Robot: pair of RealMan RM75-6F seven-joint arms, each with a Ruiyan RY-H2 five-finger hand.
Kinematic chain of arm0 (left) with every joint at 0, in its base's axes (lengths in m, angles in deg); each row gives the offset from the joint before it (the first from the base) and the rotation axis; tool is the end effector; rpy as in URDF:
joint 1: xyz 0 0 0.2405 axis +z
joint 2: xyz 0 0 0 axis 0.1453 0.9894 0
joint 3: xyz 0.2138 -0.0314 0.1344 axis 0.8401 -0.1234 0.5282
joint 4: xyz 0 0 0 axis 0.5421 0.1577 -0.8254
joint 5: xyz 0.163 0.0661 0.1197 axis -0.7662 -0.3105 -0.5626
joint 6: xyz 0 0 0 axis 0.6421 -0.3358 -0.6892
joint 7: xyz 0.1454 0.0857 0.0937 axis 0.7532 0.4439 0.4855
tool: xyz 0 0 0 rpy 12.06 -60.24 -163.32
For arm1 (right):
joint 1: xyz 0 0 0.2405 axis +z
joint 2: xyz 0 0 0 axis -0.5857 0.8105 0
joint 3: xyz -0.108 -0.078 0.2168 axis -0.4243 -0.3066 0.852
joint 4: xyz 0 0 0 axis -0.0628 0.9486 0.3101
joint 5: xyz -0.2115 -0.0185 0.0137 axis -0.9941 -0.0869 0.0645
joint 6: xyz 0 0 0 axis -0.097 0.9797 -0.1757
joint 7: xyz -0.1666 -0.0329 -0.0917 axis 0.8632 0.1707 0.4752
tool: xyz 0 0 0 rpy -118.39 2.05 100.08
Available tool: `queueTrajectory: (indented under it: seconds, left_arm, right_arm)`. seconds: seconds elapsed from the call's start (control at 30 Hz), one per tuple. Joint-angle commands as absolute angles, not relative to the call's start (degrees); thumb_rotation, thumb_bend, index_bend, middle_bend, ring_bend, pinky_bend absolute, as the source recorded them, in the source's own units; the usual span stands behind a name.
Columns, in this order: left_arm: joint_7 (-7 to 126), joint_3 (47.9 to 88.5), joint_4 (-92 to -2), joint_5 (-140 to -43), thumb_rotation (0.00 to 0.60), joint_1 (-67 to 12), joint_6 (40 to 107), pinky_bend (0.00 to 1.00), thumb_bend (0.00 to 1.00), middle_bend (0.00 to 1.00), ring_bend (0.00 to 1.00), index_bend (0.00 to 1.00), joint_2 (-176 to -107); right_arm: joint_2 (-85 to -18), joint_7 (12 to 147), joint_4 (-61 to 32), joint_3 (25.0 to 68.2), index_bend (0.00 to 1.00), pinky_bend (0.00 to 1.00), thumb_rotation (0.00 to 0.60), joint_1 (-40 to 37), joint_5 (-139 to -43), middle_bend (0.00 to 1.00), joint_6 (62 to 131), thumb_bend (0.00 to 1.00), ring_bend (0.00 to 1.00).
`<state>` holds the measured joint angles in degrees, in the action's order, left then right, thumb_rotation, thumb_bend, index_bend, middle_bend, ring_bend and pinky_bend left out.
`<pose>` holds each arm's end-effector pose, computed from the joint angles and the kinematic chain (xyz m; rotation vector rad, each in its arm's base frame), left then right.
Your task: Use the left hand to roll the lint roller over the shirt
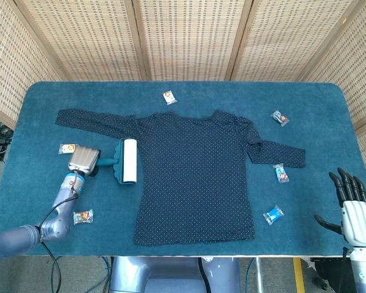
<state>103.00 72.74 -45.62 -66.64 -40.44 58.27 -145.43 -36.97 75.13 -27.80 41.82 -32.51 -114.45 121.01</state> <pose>-0.2425 0.4362 -0.0128 -1.7845 -0.7620 -0.2911 -0.3168 -0.2313 0.1574 1.2779 -0.9099 1.0255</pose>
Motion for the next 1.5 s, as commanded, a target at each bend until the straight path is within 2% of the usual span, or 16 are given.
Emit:
queueTrajectory:
  seconds: [0.03, 0.27, 0.6, 1.0, 1.5]
  left_arm:
    - [108.0, 73.3, -51.5, -64.6, 0.6, -42.2, 58.7, 0.76, 0.87, 0.92, 0.83, 0.85, -140.1]
    - [115.4, 72.6, -62.7, -55.3, 0.6, -47.2, 60.3, 0.76, 0.87, 0.92, 0.83, 0.85, -132.1]
    - [125.6, 72.9, -68.3, -40.8, 0.6, -55.4, 62.9, 0.76, 0.88, 0.92, 0.83, 0.86, -130.6]
    - [135.8, 72.7, -64.1, -26.6, 0.6, -65.5, 65.5, 0.76, 0.87, 0.92, 0.83, 0.86, -138.0]
    - [145.6, 71.9, -57.2, -18.3, 0.6, -72.7, 68.4, 0.76, 0.88, 0.92, 0.83, 0.86, -147.7]
  right_arm:
    - [-36.8, 75.0, -28.0, 41.8, 0.02, 0.0, 0.6, -32.6, -114.6, 0.0, 121.3, 0.12, 0.0]
    - [-36.5, 74.3, -28.3, 41.9, 0.02, 0.0, 0.6, -32.8, -114.8, 0.0, 121.7, 0.12, 0.0]
    - [-36.0, 72.7, -28.3, 41.9, 0.02, 0.0, 0.6, -32.8, -114.7, 0.0, 121.4, 0.12, 0.0]
    - [-36.2, 69.8, -26.8, 41.9, 0.02, 0.0, 0.6, -32.1, -113.3, 0.0, 118.9, 0.12, 0.0]
    - [-36.0, 65.3, -25.1, 42.2, 0.02, 0.0, 0.6, -31.5, -111.9, 0.0, 116.5, 0.12, 0.0]
